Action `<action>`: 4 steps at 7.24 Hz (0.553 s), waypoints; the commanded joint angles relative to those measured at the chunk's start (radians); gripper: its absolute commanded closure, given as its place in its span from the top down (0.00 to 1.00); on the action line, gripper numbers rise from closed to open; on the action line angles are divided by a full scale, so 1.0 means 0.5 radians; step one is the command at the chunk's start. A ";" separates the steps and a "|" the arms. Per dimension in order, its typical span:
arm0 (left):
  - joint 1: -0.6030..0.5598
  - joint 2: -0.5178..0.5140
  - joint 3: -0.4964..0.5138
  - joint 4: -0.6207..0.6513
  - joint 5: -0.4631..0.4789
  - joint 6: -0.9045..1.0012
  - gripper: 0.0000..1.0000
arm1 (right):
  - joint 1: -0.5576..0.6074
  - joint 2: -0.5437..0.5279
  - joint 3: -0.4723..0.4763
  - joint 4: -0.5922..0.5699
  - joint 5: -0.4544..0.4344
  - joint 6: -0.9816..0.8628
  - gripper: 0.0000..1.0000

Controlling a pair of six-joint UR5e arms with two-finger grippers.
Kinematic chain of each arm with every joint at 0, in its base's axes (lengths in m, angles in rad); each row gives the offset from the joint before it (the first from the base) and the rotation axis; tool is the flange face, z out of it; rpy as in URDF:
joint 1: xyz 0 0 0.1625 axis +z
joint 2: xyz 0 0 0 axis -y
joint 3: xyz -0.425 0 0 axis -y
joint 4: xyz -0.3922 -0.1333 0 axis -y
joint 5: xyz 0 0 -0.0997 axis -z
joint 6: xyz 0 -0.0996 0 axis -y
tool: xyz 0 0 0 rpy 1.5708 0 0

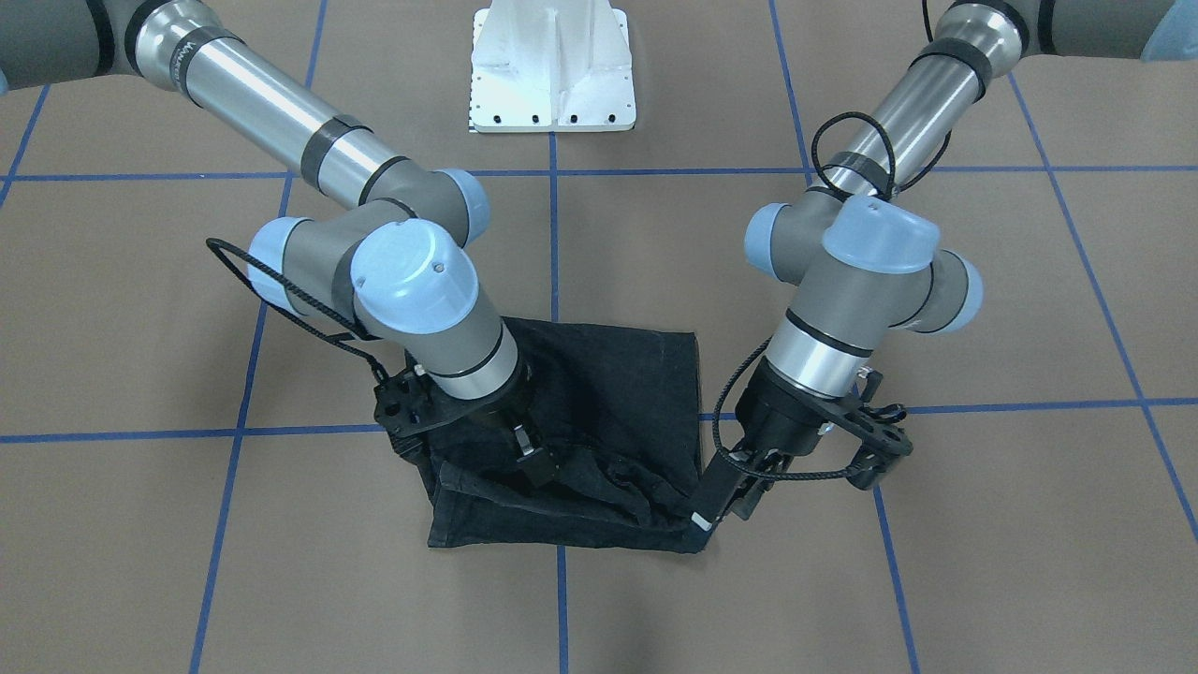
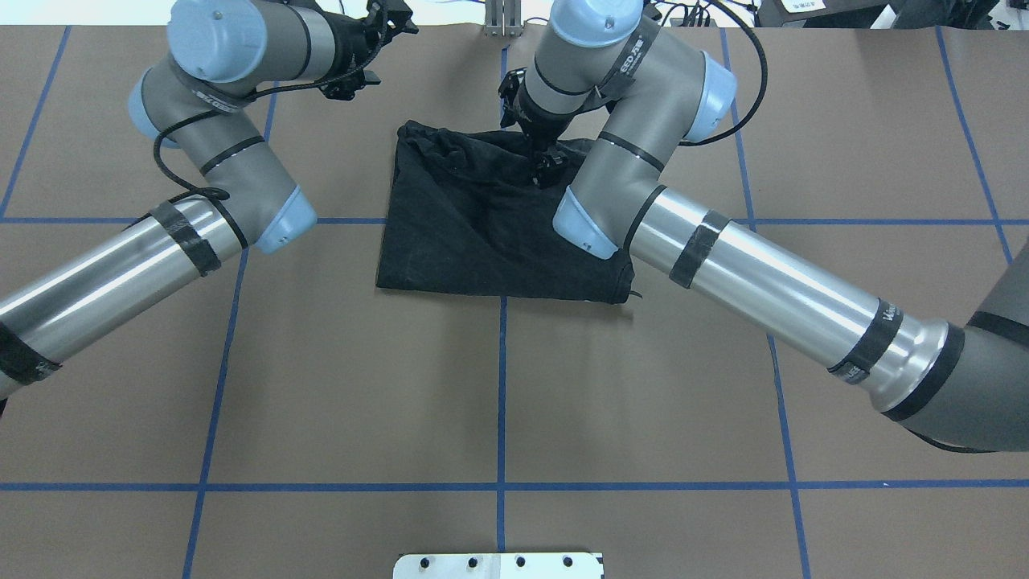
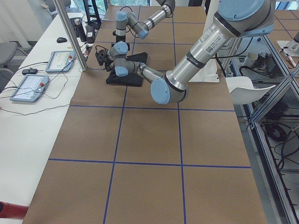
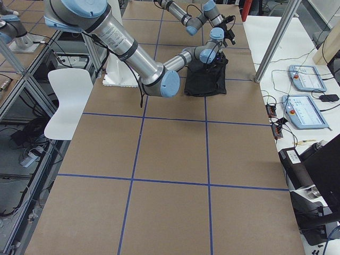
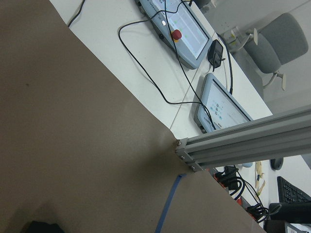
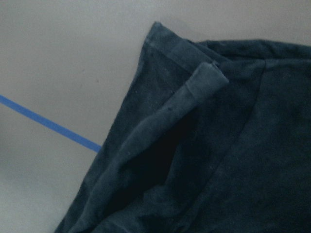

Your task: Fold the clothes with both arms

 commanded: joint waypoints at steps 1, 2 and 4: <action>-0.165 0.235 -0.232 0.002 -0.276 0.085 1.00 | -0.136 0.002 0.009 -0.066 -0.203 -0.097 1.00; -0.224 0.267 -0.252 0.002 -0.380 0.085 1.00 | -0.158 0.020 -0.001 -0.160 -0.222 -0.261 1.00; -0.228 0.276 -0.282 0.005 -0.388 0.082 1.00 | -0.140 0.073 -0.083 -0.260 -0.314 -0.456 1.00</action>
